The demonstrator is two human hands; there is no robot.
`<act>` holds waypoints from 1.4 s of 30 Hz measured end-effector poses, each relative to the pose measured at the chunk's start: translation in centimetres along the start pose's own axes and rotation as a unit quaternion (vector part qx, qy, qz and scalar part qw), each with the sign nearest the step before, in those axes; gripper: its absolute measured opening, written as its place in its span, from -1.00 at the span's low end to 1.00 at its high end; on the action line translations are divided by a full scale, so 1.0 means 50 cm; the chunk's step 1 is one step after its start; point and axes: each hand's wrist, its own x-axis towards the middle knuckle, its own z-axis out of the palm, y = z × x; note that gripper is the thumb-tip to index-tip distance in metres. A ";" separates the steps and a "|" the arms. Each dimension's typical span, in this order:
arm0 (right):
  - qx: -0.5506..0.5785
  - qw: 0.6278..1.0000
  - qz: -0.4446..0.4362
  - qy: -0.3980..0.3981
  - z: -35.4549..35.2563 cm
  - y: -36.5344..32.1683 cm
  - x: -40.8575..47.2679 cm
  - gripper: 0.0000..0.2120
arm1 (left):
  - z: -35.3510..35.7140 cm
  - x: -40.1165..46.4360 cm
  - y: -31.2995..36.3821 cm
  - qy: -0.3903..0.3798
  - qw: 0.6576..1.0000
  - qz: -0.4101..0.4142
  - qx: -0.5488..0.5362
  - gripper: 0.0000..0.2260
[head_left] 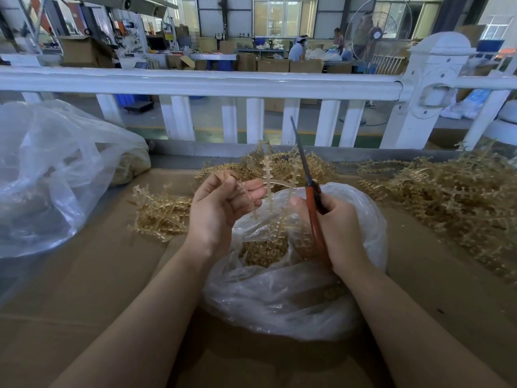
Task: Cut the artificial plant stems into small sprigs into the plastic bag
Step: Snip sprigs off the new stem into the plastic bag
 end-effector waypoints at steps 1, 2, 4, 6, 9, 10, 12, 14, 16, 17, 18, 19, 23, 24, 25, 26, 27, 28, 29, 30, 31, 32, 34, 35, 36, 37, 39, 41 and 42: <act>0.010 1.000 0.014 0.006 -0.001 -0.001 0.002 -0.74 | 0.001 -0.001 0.001 -0.003 1.000 -0.005 -0.002 -0.79; 0.022 0.999 0.027 0.011 -0.003 -0.003 0.004 -0.72 | 0.001 -0.002 0.002 -0.005 1.000 -0.010 -0.005 -0.79; 0.051 0.998 0.046 0.012 -0.007 -0.006 0.006 -0.72 | 0.003 -0.003 0.003 -0.007 1.000 -0.015 -0.007 -0.80; 0.081 0.995 0.058 -0.003 -0.010 -0.012 0.006 -0.73 | 0.003 -0.003 0.005 -0.008 1.000 -0.020 -0.005 -0.80; 0.132 0.988 0.079 -0.023 -0.015 -0.018 0.005 -0.78 | 0.005 -0.004 0.007 -0.010 1.000 -0.029 0.004 -0.81; 0.145 0.986 0.082 -0.031 -0.017 -0.021 0.004 -0.80 | 0.005 -0.004 0.006 -0.013 0.999 -0.032 0.008 -0.81; 0.159 0.983 0.080 -0.049 -0.017 -0.025 0.004 -0.82 | 0.006 -0.005 0.005 -0.020 0.999 -0.041 0.019 -0.82; 0.145 0.984 0.086 -0.054 -0.016 -0.027 0.005 -0.83 | 0.008 -0.004 0.003 -0.024 0.998 -0.048 0.031 -0.85; 0.131 0.985 0.095 -0.051 -0.015 -0.027 0.007 -0.84 | 0.008 -0.004 0.001 -0.027 0.998 -0.053 0.035 -0.87; 0.131 0.985 0.098 -0.051 -0.015 -0.027 0.007 -0.84 | 0.008 -0.004 0.000 -0.029 0.998 -0.055 0.032 -0.86; 0.134 0.985 0.101 -0.050 -0.015 -0.028 0.007 -0.85 | 0.008 -0.003 0.000 -0.031 0.997 -0.057 0.028 -0.85; 0.141 0.983 0.104 -0.050 -0.016 -0.029 0.006 -0.86 | 0.007 -0.003 -0.001 -0.034 0.997 -0.060 0.021 -0.84; 0.185 0.975 0.111 -0.048 -0.019 -0.030 0.006 -0.86 | 0.007 0.000 -0.001 -0.042 0.997 -0.069 0.013 -0.78; 0.190 0.975 0.110 -0.048 -0.019 -0.030 0.006 -0.86 | 0.008 0.000 -0.001 -0.044 0.996 -0.070 0.013 -0.76; 0.195 0.974 0.109 -0.048 -0.019 -0.029 0.006 -0.86 | 0.009 0.000 -0.001 -0.046 0.996 -0.072 0.013 -0.75; 0.201 0.972 0.108 -0.049 -0.019 -0.029 0.006 -0.86 | 0.009 0.000 0.000 -0.047 0.996 -0.075 0.012 -0.74; 0.205 0.972 0.106 -0.049 -0.018 -0.028 0.007 -0.86 | 0.009 0.000 0.000 -0.049 0.996 -0.076 0.012 -0.74; 0.208 0.971 0.104 -0.050 -0.018 -0.028 0.007 -0.86 | 0.009 0.000 0.000 -0.049 0.996 -0.076 0.014 -0.74; 0.209 0.971 0.101 -0.050 -0.018 -0.028 0.006 -0.85 | 0.009 0.000 0.000 -0.050 0.996 -0.076 0.017 -0.74; 0.210 0.972 0.097 -0.051 -0.018 -0.028 0.006 -0.84 | 0.009 -0.001 0.000 -0.051 0.996 -0.075 0.019 -0.75; 0.209 0.972 0.093 -0.052 -0.018 -0.028 0.006 -0.83 | 0.008 -0.001 0.000 -0.051 0.996 -0.076 0.017 -0.75; 0.207 0.973 0.090 -0.053 -0.018 -0.028 0.006 -0.83 | 0.007 -0.001 0.001 -0.052 0.996 -0.077 0.013 -0.74; 0.203 0.974 0.087 -0.054 -0.018 -0.028 0.004 -0.82 | 0.007 -0.003 0.001 -0.053 0.995 -0.079 0.008 -0.69; 0.204 0.974 0.087 -0.055 -0.018 -0.028 0.004 -0.82 | 0.007 -0.004 0.001 -0.053 0.995 -0.079 0.010 -0.68; 0.205 0.973 0.087 -0.055 -0.018 -0.028 0.003 -0.82 | 0.008 -0.005 0.001 -0.053 0.995 -0.078 0.014 -0.67; 0.203 0.974 0.087 -0.054 -0.017 -0.028 0.003 -0.82 | 0.008 -0.005 0.000 -0.053 0.995 -0.077 0.019 -0.66; 0.193 0.976 0.088 -0.052 -0.017 -0.028 0.002 -0.82 | 0.008 -0.006 0.000 -0.051 0.996 -0.075 0.024 -0.67; 0.194 0.975 0.092 -0.053 -0.017 -0.028 0.003 -0.83 | 0.008 -0.007 0.001 -0.047 0.996 -0.073 0.025 -0.72; 0.199 0.974 0.094 -0.055 -0.016 -0.028 0.003 -0.84 | 0.008 -0.007 0.001 -0.044 0.996 -0.071 0.025 -0.76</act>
